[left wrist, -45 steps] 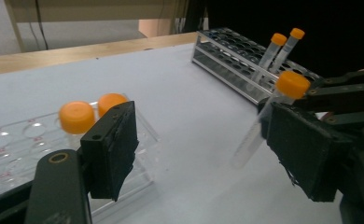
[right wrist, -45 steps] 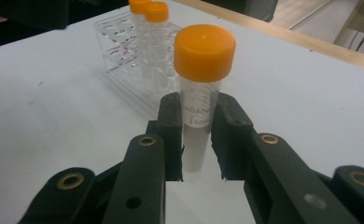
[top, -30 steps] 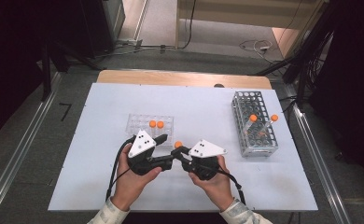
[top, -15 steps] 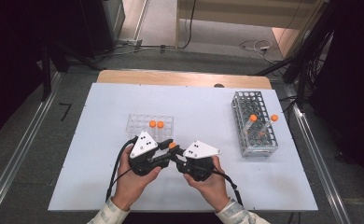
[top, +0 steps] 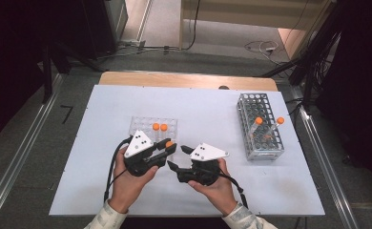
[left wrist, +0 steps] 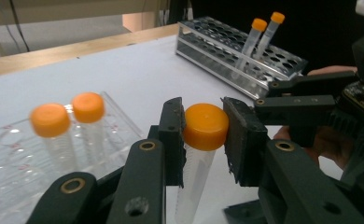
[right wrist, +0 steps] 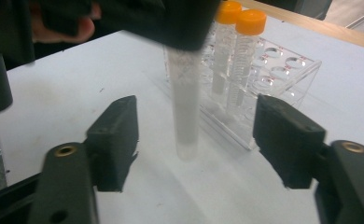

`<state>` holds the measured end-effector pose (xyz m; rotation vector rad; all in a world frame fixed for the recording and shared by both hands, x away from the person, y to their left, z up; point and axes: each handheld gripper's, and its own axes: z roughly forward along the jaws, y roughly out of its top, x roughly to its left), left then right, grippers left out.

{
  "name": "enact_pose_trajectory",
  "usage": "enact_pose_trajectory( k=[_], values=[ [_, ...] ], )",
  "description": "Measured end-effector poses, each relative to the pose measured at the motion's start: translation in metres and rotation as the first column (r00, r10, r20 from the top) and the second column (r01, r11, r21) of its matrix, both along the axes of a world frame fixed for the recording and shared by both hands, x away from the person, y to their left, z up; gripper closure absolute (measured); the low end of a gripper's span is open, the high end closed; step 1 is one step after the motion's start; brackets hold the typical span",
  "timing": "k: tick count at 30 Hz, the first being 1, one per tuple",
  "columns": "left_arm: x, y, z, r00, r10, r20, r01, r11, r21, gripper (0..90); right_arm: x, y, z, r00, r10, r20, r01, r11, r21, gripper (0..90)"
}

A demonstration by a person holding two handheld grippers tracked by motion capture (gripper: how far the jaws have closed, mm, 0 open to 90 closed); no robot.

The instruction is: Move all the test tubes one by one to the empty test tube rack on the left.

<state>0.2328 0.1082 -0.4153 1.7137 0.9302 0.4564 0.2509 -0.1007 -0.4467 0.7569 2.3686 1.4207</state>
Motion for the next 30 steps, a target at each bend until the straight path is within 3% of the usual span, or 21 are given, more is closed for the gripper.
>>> enact_pose_trajectory(
  k=[5,17,30],
  values=[
    [0.002,0.019,0.009,0.9984,0.057,0.010,-0.056,0.9982,-0.021,70.1,0.001,-0.006,0.000,0.9999,-0.012,0.004,0.012,1.000,-0.001,25.2],
    [0.017,0.048,0.021,0.9866,0.162,0.022,-0.161,0.9862,-0.038,70.1,0.006,-0.017,0.001,0.9992,-0.039,-0.005,0.039,0.999,-0.001,22.6],
    [0.042,0.052,0.034,0.9763,0.211,0.047,-0.210,0.9773,-0.025,70.2,0.008,-0.023,0.002,0.9986,-0.052,-0.005,0.052,0.999,0.000,22.4]
  ],
)
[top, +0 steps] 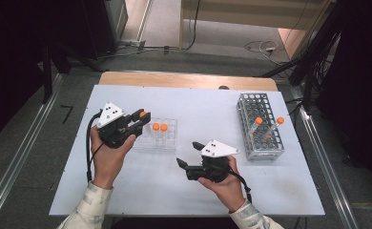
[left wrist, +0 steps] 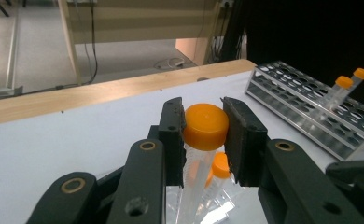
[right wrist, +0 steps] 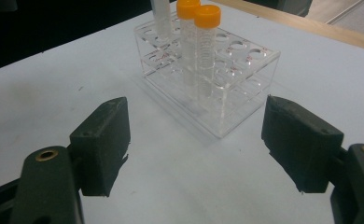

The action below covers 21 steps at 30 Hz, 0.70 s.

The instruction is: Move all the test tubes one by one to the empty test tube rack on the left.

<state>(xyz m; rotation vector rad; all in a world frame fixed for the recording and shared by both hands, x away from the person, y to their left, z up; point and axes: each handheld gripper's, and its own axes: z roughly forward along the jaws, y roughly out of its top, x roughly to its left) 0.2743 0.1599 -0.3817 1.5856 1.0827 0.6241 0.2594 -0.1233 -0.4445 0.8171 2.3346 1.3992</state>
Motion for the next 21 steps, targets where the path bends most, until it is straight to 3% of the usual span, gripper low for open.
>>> enact_pose_trajectory(
  k=[8,21],
  values=[
    [0.010,-0.003,-0.005,0.9997,0.024,-0.001,-0.024,0.9988,0.042,70.1,0.000,-0.002,0.000,1.0000,-0.006,-0.003,0.007,1.000,0.006,22.4],
    [0.013,-0.005,-0.024,0.9991,0.040,-0.015,-0.039,0.9975,0.058,70.1,0.000,-0.002,0.000,1.0000,-0.006,-0.006,0.006,1.000,0.005,22.4]
  ],
)
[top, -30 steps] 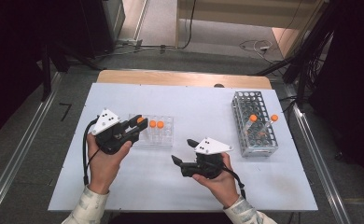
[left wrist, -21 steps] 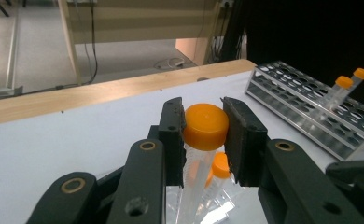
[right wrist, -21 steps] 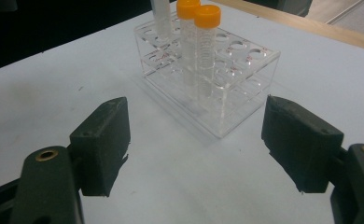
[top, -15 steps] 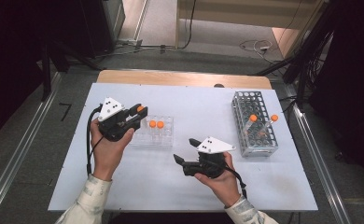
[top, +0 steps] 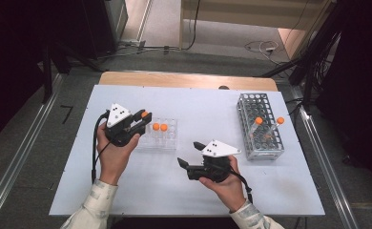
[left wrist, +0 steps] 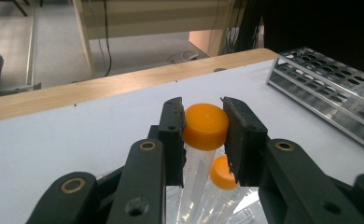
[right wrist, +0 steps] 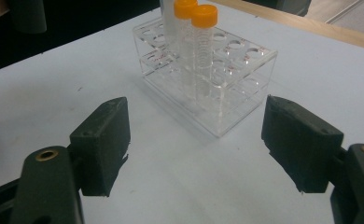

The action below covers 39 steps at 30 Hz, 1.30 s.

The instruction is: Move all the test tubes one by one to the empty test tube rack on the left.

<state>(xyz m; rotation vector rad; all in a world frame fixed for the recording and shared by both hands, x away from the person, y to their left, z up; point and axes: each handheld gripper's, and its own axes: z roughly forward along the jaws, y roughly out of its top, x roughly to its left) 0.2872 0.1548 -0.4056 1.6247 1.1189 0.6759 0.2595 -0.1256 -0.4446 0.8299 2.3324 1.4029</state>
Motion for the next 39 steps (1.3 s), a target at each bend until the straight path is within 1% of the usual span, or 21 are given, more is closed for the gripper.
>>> enact_pose_trajectory(
  k=[8,10,17,19,24,25,27,28,30,33,36,37,39],
  values=[
    [0.001,-0.003,-0.016,0.9996,0.006,-0.026,-0.005,0.9999,0.012,70.0,0.000,0.001,-0.001,1.0000,0.001,-0.005,-0.001,1.000,0.000,22.4],
    [0.001,-0.003,-0.019,0.9996,0.007,-0.028,-0.007,1.0000,0.005,70.0,0.000,0.001,-0.001,1.0000,0.001,-0.004,-0.001,1.000,-0.001,22.4],
    [0.000,-0.003,-0.020,0.9994,0.002,-0.033,-0.002,1.0000,0.000,69.1,0.000,0.001,-0.002,1.0000,0.001,-0.005,-0.001,1.000,-0.002,22.4],
    [-0.001,-0.002,-0.019,0.9995,0.005,-0.031,-0.005,1.0000,-0.002,67.0,0.000,0.001,-0.001,1.0000,0.002,-0.004,-0.002,1.000,-0.001,22.4],
    [-0.003,-0.002,-0.017,0.9996,-0.004,-0.028,0.004,0.9998,-0.020,62.9,0.000,0.001,-0.001,1.0000,0.001,-0.003,-0.001,1.000,-0.001,22.4],
    [-0.004,-0.001,-0.017,0.9996,-0.008,-0.028,0.008,0.9997,-0.024,61.4,0.000,0.000,-0.001,1.0000,0.000,-0.001,0.000,1.000,-0.001,22.4],
    [-0.006,0.000,-0.015,0.9994,-0.018,-0.028,0.016,0.9987,-0.048,58.2,0.000,0.000,-0.001,1.0000,-0.004,0.001,0.004,1.000,-0.001,22.4],
    [-0.007,0.000,-0.014,0.9992,-0.022,-0.033,0.021,0.9983,-0.054,56.4,0.000,-0.001,-0.001,1.0000,-0.006,0.002,0.006,1.000,-0.001,22.4],
    [-0.010,0.000,-0.012,0.9991,-0.028,-0.032,0.025,0.9965,-0.079,50.0,0.000,-0.003,-0.001,0.9999,-0.012,0.006,0.012,1.000,0.001,22.4],
    [-0.017,-0.001,-0.008,0.9991,-0.035,-0.024,0.033,0.9946,-0.099,40.4,0.001,-0.008,0.000,0.9996,-0.026,0.006,0.026,1.000,0.003,22.4],
    [-0.023,0.000,-0.005,0.9982,-0.049,-0.034,0.045,0.9934,-0.105,30.7,0.003,-0.015,-0.001,0.9991,-0.042,0.008,0.042,0.999,-0.001,22.5],
    [-0.026,0.000,-0.005,0.9976,-0.057,-0.040,0.052,0.9923,-0.112,28.7,0.004,-0.019,-0.001,0.9988,-0.049,0.009,0.049,0.999,-0.001,22.4],
    [-0.031,0.000,-0.005,0.9977,-0.054,-0.040,0.049,0.9923,-0.113,25.6,0.005,-0.028,-0.001,0.9972,-0.073,0.013,0.073,0.997,-0.002,22.5]
  ],
)
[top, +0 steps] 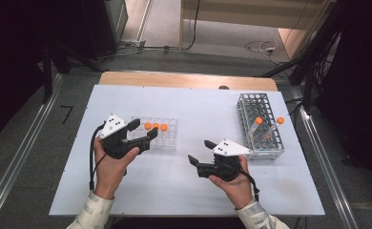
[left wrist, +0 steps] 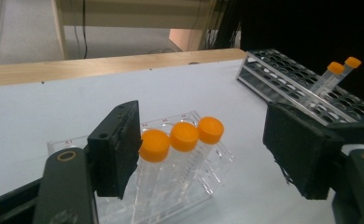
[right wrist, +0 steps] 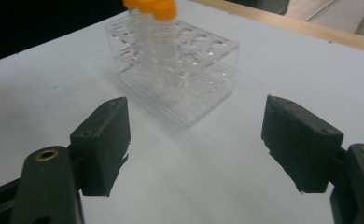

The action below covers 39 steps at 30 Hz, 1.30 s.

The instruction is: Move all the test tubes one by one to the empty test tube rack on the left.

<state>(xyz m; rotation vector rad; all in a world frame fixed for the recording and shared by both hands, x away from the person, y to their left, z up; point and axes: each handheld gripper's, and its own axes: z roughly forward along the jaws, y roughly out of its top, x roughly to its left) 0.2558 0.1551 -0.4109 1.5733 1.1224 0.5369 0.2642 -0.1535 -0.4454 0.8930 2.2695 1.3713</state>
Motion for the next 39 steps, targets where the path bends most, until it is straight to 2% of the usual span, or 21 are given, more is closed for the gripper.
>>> enact_pose_trajectory(
  k=[5,9,16,21,24,29,33,39],
  values=[
    [-0.009,0.000,-0.002,1.0000,-0.003,0.001,0.003,1.0000,0.001,24.1,0.004,-0.025,0.004,0.9979,-0.063,0.011,0.063,0.998,0.017,22.5],
    [-0.010,-0.002,-0.003,0.9999,-0.012,0.001,0.012,0.9999,0.006,24.0,0.008,-0.045,0.008,0.9927,-0.119,0.021,0.118,0.993,0.029,22.5],
    [-0.011,-0.004,-0.003,1.0000,-0.004,0.001,0.004,1.0000,0.007,23.7,0.014,-0.084,0.012,0.9741,-0.222,0.045,0.220,0.975,0.032,22.5],
    [-0.011,-0.002,-0.003,1.0000,0.001,0.001,-0.001,1.0000,0.005,23.6,0.017,-0.111,0.013,0.9531,-0.294,0.071,0.294,0.956,0.007,22.5],
    [-0.011,-0.002,-0.003,1.0000,0.004,0.003,-0.004,1.0000,0.003,23.5,0.019,-0.128,0.012,0.9398,-0.335,0.069,0.334,0.942,0.016,22.8],
    [-0.011,-0.001,-0.003,0.9999,0.012,0.002,-0.012,0.9999,0.005,23.6,0.023,-0.156,0.010,0.9109,-0.407,0.067,0.407,0.913,0.017,23.0],
    [-0.011,-0.002,-0.004,1.0000,0.009,0.000,-0.009,0.9999,0.009,23.6,0.029,-0.172,0.008,0.8912,-0.448,0.071,0.448,0.894,0.012,23.7],
    [-0.010,-0.004,-0.005,1.0000,0.005,-0.002,-0.005,0.9999,0.015,23.6,0.044,-0.185,0.003,0.8737,-0.483,0.061,0.483,0.876,0.006,25.1]
  ],
)
